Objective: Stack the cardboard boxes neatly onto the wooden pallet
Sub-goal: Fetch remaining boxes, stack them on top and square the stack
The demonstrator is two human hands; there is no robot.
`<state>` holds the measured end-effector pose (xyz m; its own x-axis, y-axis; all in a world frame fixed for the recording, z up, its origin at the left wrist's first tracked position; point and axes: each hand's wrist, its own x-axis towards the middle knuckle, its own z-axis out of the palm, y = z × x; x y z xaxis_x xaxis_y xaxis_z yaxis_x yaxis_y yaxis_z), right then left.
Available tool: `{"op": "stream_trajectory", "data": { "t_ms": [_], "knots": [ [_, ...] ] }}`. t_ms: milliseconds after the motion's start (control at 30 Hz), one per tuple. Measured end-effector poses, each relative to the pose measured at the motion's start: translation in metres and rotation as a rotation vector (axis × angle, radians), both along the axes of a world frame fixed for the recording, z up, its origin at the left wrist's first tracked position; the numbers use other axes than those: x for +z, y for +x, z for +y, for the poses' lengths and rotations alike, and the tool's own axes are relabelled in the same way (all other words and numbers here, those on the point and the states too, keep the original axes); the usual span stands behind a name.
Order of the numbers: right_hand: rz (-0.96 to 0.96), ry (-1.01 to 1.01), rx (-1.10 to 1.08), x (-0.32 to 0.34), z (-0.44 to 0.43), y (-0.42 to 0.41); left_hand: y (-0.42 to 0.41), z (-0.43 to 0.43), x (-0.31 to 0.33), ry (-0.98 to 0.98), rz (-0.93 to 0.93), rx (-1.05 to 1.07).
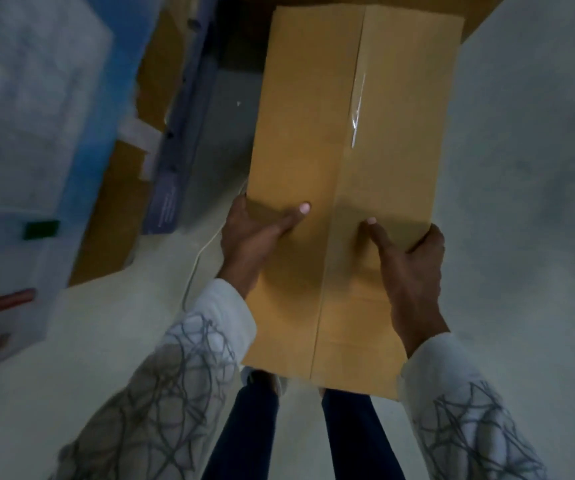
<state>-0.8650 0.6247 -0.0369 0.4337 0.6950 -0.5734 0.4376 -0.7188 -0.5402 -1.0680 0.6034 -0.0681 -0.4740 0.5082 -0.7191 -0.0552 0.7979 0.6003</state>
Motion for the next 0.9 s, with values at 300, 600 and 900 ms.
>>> {"op": "stream_trajectory", "data": {
  "t_ms": [300, 600, 900],
  "knots": [
    [0.214, 0.036, -0.247, 0.288, -0.065, 0.033, 0.030, -0.004, 0.308, 0.079, 0.259, -0.350],
    [0.336, 0.071, -0.558, 0.462, -0.173, 0.095, 0.130, -0.010, 0.524, 0.246, 0.445, -0.858],
    [0.550, 0.319, -1.029, 0.517, -0.206, 0.231, 0.349, -0.001, 0.610, 0.481, 0.606, -1.360]
  ]
}}
